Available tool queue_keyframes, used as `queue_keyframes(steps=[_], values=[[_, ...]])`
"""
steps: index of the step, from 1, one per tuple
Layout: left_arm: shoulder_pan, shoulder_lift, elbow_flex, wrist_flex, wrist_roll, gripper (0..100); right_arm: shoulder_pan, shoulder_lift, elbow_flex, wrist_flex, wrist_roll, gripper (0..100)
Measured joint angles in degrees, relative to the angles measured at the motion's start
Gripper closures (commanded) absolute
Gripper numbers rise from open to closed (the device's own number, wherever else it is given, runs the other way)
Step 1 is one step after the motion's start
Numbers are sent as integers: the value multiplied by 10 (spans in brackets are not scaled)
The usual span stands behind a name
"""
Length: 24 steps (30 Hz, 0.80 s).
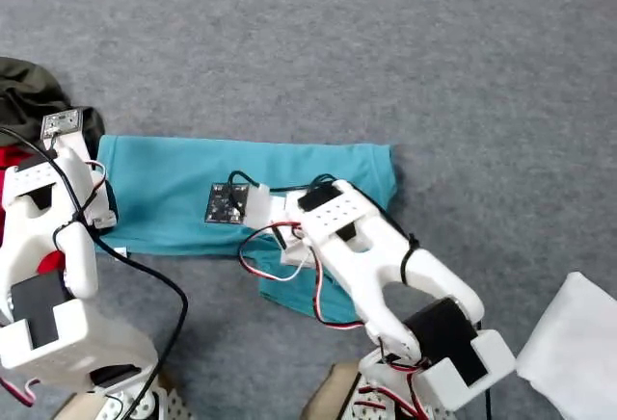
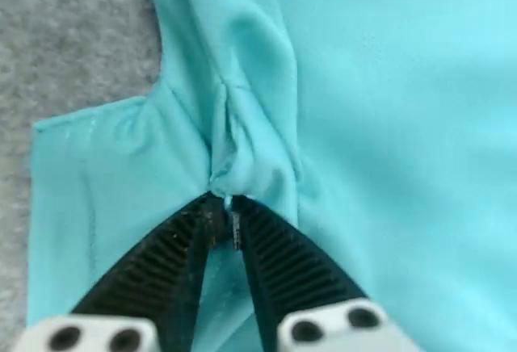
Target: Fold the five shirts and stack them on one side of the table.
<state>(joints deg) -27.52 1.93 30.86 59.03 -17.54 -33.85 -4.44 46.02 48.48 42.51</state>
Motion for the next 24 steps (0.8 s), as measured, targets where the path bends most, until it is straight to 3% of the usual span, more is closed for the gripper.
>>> queue_keyframes(steps=[24], values=[[0,0,0,0,1,981,1,2,-17,31,3,985]])
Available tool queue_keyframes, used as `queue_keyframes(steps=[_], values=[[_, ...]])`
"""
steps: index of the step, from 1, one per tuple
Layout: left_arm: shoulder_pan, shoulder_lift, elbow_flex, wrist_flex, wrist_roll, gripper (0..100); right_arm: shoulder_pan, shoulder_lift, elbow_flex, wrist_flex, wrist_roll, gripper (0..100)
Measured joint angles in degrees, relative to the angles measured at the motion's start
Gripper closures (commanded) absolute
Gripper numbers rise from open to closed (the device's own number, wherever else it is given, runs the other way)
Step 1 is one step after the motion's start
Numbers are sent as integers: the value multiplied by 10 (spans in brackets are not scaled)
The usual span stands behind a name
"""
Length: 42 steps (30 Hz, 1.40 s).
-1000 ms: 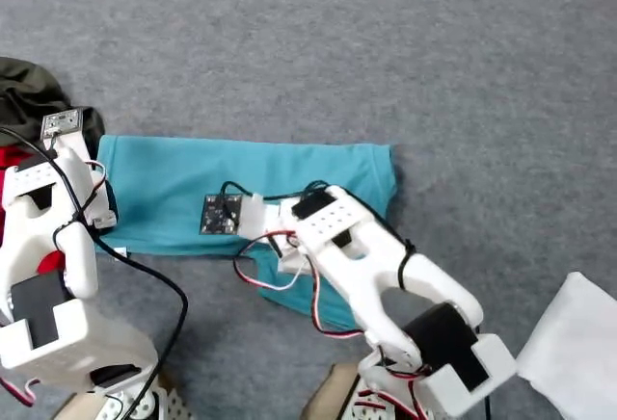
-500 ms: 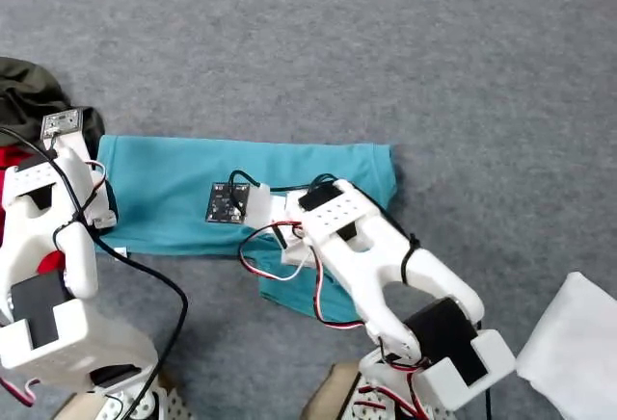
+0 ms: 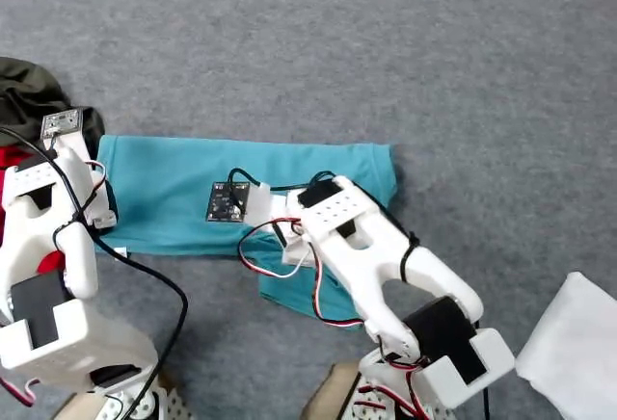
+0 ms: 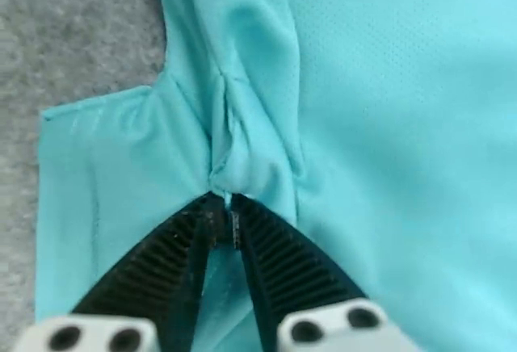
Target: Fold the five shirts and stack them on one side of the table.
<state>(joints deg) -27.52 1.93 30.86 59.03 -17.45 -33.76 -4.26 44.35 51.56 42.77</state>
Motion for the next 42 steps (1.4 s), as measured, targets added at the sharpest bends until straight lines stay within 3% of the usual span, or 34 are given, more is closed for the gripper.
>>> queue_keyframes(steps=[4,10,19,42], values=[[0,0,0,0,0,981,0,0,0,2,0,981],[0,0,0,0,0,981,0,0,-4,11,0,878],[0,0,0,0,0,981,2,0,-6,13,0,989],[9,0,5,-9,-2,981,8,1,-48,74,0,990]])
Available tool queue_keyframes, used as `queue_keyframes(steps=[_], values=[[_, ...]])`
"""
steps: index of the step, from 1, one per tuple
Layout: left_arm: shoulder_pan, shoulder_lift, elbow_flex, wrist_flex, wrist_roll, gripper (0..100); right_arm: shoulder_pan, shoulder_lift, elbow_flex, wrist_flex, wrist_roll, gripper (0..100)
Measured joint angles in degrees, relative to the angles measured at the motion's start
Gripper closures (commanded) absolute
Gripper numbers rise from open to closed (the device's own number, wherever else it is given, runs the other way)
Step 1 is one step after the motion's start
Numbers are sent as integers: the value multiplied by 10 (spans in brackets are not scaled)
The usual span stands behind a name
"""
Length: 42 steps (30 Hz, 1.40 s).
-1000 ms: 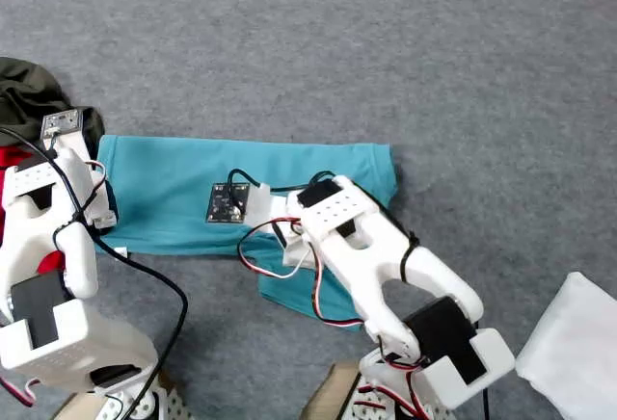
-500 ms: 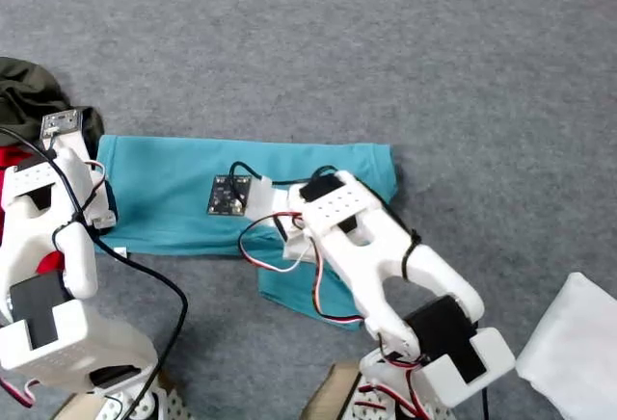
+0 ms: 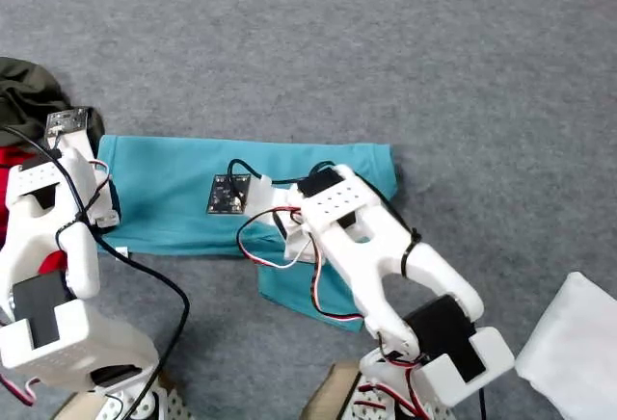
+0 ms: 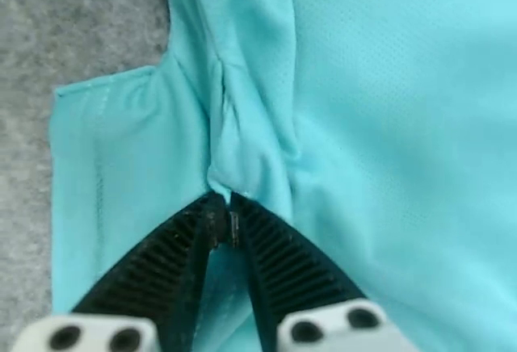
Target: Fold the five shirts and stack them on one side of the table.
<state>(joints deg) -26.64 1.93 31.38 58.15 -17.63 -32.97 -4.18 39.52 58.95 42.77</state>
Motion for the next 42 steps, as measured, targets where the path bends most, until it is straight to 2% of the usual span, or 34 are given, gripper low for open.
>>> queue_keyframes(steps=[7,16,29,37,42], values=[[1,0,4,0,0,981,-3,-18,0,20,0,993],[1,0,4,0,0,981,-61,-105,0,90,-11,992],[1,0,4,0,0,981,-160,-138,44,98,-54,991],[1,0,4,0,0,981,-178,-185,109,97,-69,986],[1,0,4,0,0,981,-178,-191,120,96,-69,838]])
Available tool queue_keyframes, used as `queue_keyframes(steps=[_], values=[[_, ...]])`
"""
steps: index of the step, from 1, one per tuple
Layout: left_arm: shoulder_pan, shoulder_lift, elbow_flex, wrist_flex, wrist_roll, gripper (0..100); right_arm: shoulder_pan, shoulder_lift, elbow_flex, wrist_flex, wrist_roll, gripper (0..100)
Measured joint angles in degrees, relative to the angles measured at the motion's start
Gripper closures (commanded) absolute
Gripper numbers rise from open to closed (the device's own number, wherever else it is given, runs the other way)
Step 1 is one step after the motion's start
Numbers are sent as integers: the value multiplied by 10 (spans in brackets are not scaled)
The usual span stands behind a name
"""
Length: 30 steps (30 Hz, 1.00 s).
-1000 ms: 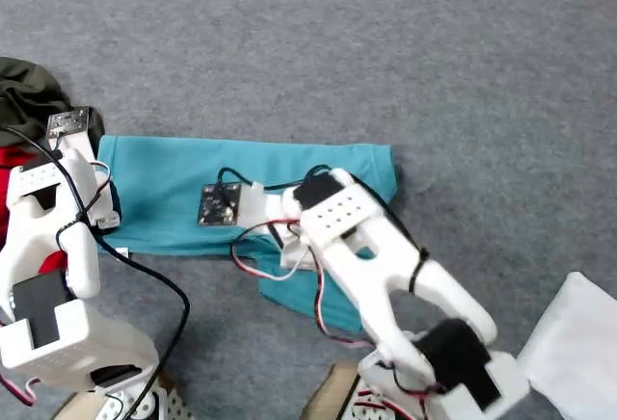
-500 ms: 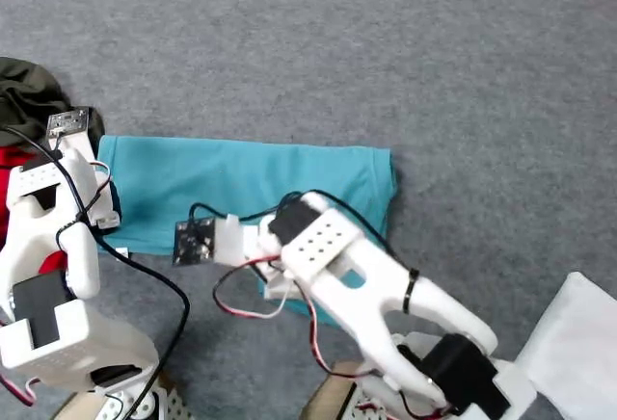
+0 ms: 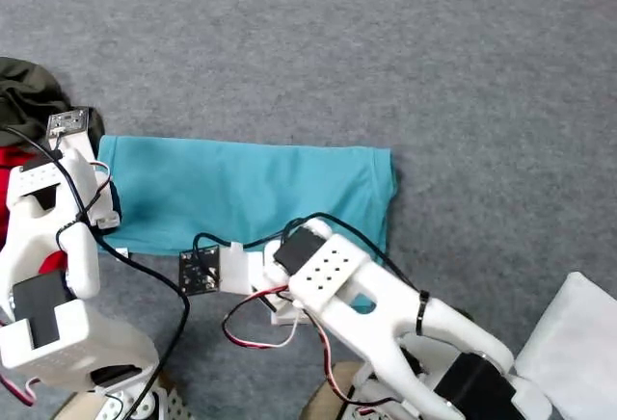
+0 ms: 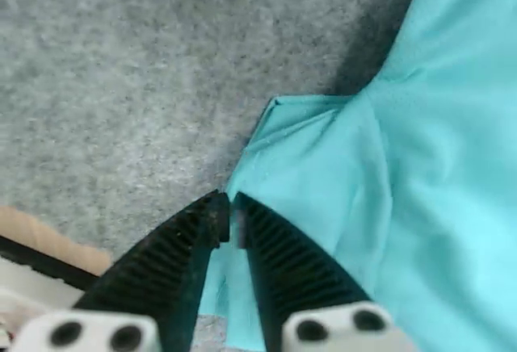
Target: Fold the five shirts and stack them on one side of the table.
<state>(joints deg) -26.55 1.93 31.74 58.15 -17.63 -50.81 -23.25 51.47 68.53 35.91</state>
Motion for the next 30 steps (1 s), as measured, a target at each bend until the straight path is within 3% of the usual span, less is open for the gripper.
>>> queue_keyframes(steps=[4,13,30], values=[[0,0,0,-7,0,981,0,-1,0,-3,0,751],[0,0,0,-11,2,981,2,-1,18,9,4,749],[0,0,0,-11,2,981,67,13,130,-112,38,749]])
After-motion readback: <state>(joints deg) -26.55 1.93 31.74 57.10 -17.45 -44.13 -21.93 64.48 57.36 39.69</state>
